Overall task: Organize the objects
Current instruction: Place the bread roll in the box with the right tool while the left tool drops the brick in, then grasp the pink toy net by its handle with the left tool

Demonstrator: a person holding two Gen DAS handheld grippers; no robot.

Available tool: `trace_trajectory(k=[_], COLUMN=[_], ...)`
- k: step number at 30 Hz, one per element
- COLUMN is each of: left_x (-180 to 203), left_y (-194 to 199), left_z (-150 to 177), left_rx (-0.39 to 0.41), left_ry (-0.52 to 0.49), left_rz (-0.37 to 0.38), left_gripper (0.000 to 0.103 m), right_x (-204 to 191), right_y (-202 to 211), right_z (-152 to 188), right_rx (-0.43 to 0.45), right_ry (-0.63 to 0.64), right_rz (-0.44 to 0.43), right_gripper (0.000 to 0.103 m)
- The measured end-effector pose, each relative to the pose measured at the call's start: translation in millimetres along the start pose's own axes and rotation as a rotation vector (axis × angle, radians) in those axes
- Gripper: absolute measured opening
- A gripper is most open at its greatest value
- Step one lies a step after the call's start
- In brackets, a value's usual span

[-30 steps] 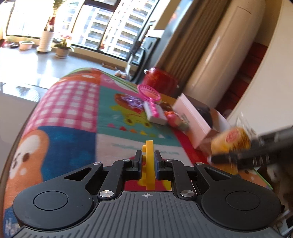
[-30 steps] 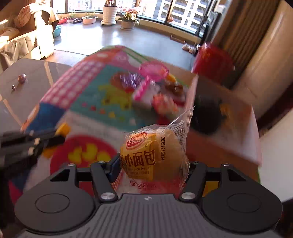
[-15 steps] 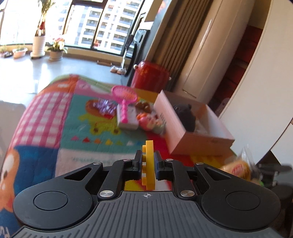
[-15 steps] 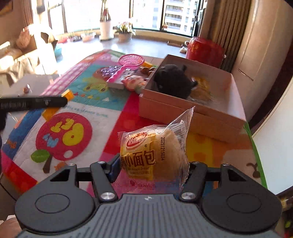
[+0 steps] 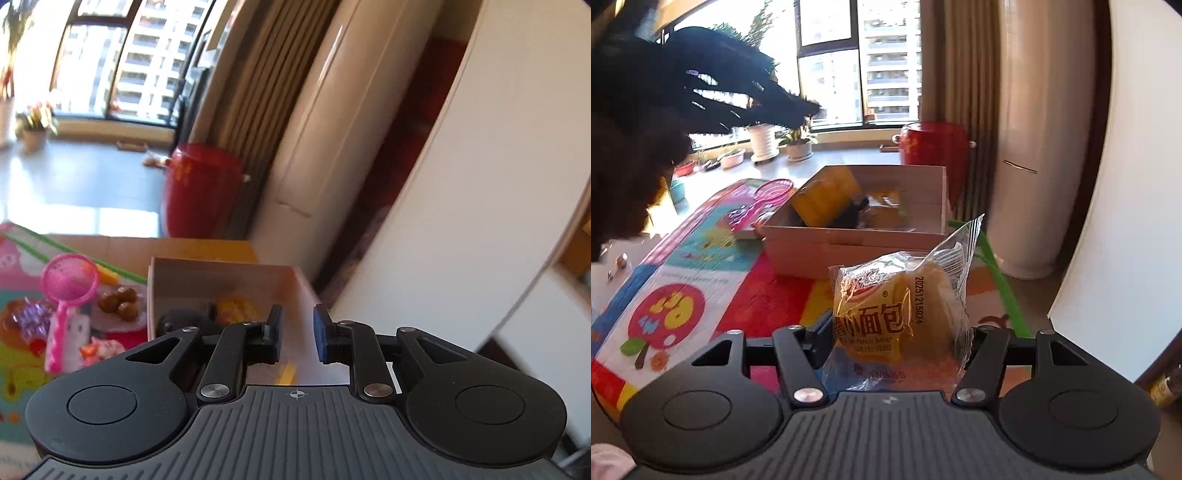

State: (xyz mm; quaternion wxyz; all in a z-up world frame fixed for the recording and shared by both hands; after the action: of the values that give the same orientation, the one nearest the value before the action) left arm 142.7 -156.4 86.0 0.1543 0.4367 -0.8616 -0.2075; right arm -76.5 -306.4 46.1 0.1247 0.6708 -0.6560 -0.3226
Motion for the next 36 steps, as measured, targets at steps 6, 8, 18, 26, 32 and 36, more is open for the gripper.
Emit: trace_trajectory(k=[6,8,18,26,32,36], left_x=[-29.0,-39.8,-90.9,-118.7,-126.4,-129.3], left_y=[20.6,32.7,66.2,66.8,48.0,41.5], left_z=[32.8,52.6,138.0,148.5,146.0,143.1], left_rx=[0.050,0.025,-0.146,-0.155,-0.174,-0.181], left_ry=[-0.012,-0.045,-0.036,0.062,0.105,0.097], left_rz=[-0.079,-0.117,-0.241,-0.244,-0.252,-0.263], left_gripper=[0.021,0.021,0.021,0.021,0.021,0.021], right_x=[4.1,-2.4,-37.9,-47.6,-52.0,-56.6], right_y=[2.3,-2.8,-78.5,-76.1,-71.0,-86.3], right_z=[-16.4,-33.4,-133.9,-65.3,-14.0,5.9], right_rx=[0.028,0.027,0.044,0.067,0.043,-0.012], right_ry=[-0.021,-0.032,-0.077,0.084,0.137,0.128], right_rz=[-0.024,-0.068,-0.077,0.020,0.032,0.026], right_gripper=[0.061,0.061,0.097,0.103,0.103,0.103])
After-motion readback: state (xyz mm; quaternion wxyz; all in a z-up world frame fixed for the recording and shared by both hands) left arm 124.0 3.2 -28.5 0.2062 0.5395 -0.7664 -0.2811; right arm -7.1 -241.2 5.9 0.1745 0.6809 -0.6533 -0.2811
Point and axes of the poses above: each gripper's, at about its wrist camera, not at the fingertips, and y roughly against the way its jaws point, x to its right, z to its underside, the point moved 8 cm from there along -y, roughly the way its jaws point, and after that the axes turned 15 degrees about -y, right-handed, at the moved point
